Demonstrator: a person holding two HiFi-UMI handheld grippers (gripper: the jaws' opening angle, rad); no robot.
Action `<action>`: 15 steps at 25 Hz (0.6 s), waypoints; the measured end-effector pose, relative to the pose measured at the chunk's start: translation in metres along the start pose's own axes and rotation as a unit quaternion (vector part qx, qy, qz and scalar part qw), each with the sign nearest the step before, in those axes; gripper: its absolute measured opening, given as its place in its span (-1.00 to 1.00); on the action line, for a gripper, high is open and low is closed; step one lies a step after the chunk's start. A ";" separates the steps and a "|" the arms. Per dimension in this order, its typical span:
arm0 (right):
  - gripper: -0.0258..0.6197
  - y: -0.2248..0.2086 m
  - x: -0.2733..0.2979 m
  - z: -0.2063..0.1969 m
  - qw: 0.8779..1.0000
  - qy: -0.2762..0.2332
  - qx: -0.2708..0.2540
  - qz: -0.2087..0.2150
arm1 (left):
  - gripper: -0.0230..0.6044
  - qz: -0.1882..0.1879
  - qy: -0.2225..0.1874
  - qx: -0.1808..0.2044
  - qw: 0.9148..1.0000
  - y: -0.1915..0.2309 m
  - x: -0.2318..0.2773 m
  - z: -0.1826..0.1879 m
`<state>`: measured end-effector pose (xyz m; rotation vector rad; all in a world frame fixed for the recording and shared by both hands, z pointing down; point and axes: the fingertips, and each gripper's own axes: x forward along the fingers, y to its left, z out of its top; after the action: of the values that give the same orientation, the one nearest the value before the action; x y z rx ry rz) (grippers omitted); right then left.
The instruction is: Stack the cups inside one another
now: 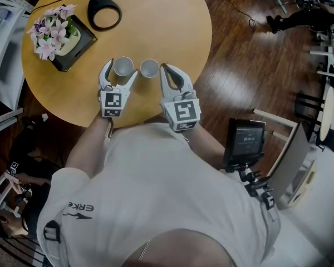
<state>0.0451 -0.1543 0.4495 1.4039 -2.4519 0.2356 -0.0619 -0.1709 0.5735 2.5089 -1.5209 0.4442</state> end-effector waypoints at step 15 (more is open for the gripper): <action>-0.88 0.003 -0.003 0.007 1.000 -0.015 -0.001 0.000 | 0.32 0.017 -0.021 0.013 1.000 0.006 -0.013 0.018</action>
<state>0.0430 -0.1522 0.4423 1.4163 -2.4755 0.2138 -0.0699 -0.1680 0.5520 2.5310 -1.5851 0.4232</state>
